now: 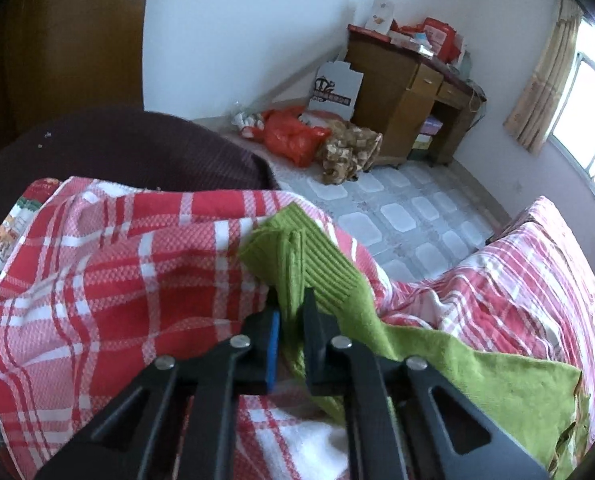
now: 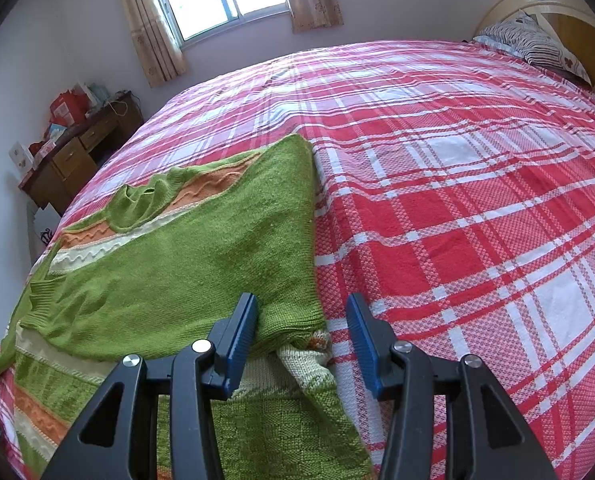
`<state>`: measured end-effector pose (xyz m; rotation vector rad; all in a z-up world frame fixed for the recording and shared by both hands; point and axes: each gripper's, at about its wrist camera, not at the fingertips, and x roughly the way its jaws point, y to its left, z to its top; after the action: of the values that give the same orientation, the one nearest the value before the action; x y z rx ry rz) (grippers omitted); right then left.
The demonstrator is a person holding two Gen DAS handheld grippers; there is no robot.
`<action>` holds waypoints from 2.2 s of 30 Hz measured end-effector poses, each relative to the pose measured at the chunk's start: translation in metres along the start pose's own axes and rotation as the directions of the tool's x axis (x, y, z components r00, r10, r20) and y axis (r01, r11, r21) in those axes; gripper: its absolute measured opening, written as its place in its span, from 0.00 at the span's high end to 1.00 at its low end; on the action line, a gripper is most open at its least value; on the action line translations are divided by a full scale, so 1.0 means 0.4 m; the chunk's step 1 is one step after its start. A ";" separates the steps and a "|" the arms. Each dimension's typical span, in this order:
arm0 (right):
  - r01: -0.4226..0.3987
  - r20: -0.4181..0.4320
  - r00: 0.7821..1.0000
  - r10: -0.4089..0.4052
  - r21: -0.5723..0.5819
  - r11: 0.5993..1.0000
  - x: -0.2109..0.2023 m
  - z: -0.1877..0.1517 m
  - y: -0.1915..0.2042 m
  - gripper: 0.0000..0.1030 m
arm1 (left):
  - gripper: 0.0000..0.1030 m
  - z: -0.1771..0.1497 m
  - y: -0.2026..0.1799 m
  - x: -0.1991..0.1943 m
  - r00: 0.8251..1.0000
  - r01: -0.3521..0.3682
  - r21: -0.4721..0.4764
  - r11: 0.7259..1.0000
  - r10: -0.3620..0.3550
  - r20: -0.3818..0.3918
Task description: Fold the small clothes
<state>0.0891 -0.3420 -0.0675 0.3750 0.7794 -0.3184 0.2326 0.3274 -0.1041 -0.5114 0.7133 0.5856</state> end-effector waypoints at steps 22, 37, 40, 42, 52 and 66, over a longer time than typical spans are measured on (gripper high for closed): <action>-0.015 0.004 1.000 0.014 0.010 1.000 -0.002 -0.002 -0.002 0.53 | 0.94 -0.412 -0.632 -0.378 0.896 0.351 0.635 0.688 -0.445 -0.012; -0.031 0.004 0.999 0.031 0.016 0.999 0.000 -0.001 -0.007 0.51 | 0.23 -0.510 -0.572 -0.394 0.874 0.467 0.621 0.630 -0.438 -0.212; -0.033 0.005 0.999 0.033 0.018 0.999 0.000 -0.001 -0.007 0.50 | 0.23 -0.478 -0.499 -0.392 0.895 0.423 0.600 0.679 -0.418 -0.157; -0.032 0.009 0.999 0.032 0.023 0.999 -0.002 -0.002 -0.007 0.50 | 0.22 -0.464 -0.445 -0.371 0.908 0.402 0.552 0.730 -0.396 -0.138; -0.153 0.109 0.980 0.165 -0.113 0.982 -0.147 -0.026 0.226 0.50 | 0.13 -0.503 -0.383 -0.313 0.937 0.340 0.520 0.783 -0.330 -0.116; -0.346 -0.211 0.931 0.299 -0.248 0.905 0.111 -0.077 0.626 0.50 | 0.01 -0.481 -0.335 -0.309 0.868 0.486 0.443 0.753 -0.476 -0.142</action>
<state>0.2026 -0.1124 -0.0678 0.2575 0.8987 0.1408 0.1569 0.0732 -0.1083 -0.2287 0.6777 -0.0906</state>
